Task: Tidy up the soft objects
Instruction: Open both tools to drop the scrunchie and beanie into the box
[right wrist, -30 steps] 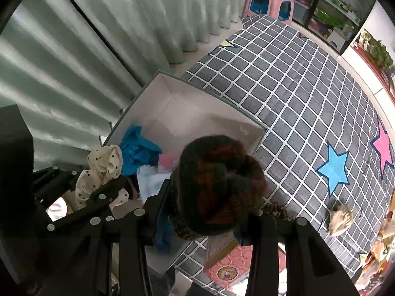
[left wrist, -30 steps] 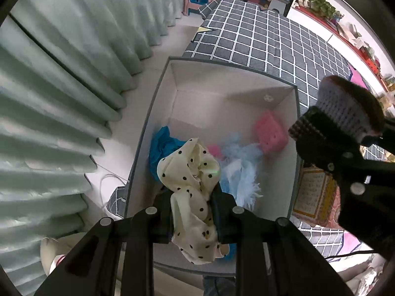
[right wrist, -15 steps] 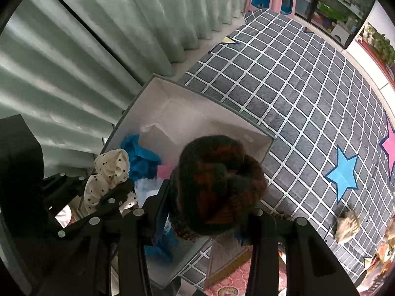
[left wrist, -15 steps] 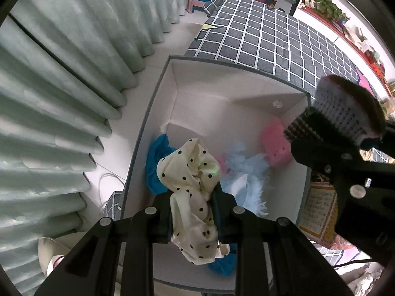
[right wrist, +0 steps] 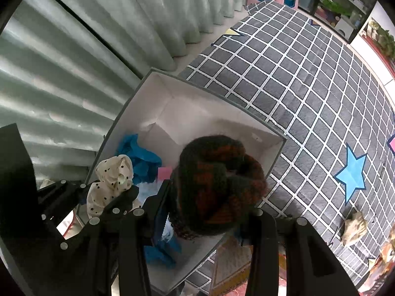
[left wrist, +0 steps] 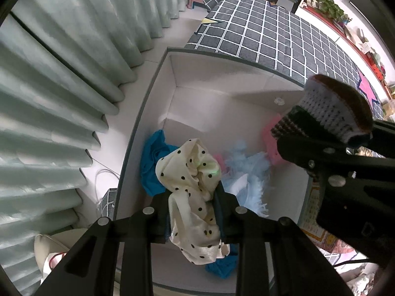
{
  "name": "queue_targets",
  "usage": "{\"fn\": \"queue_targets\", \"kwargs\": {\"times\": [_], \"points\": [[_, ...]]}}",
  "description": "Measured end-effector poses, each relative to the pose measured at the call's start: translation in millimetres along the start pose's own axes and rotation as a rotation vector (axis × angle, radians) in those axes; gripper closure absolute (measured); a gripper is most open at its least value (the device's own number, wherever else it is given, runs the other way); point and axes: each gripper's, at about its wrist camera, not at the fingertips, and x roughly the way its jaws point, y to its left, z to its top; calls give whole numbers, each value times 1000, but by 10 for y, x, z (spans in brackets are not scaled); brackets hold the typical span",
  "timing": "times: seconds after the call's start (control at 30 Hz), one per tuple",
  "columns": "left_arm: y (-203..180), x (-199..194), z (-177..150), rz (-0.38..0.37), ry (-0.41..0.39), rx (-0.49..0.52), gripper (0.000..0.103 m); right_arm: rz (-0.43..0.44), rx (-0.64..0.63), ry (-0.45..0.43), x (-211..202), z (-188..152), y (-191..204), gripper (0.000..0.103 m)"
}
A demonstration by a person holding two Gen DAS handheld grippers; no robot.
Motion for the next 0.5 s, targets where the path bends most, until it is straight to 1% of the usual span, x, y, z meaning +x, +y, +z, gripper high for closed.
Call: {"fn": "queue_targets", "kwargs": {"times": [0.1,0.17,0.2,0.27,0.3,0.33,0.4,0.43,0.47,0.5], "points": [[-7,-16,1,-11,-6,-1,62,5,-7,5,15,7,7,57],[-12,-29,-8,-17,-10,-1,51,6,-15,4,15,7,16,55],[-14,-33,-9,-20,-11,0,47,7,-18,3,11,5,18,52],[-20,-48,-14,-25,-16,-1,30,6,-23,-5,-1,9,20,40],[-20,-65,-17,-26,-24,-4,25,2,-26,-11,-16,10,22,30],[-13,-79,-17,-30,-33,-8,20,-5,-28,-19,-34,11,23,27],[-10,-103,-13,-38,-42,-17,19,-10,-28,-28,-59,16,17,27],[-8,-110,-7,-41,-40,-21,16,-14,-28,-33,-80,18,9,27],[-7,-113,-2,-42,-39,-23,10,-19,-27,-38,-98,22,2,27],[-7,-117,3,-43,-40,-24,7,-24,-27,-44,-118,23,-9,19]]}}
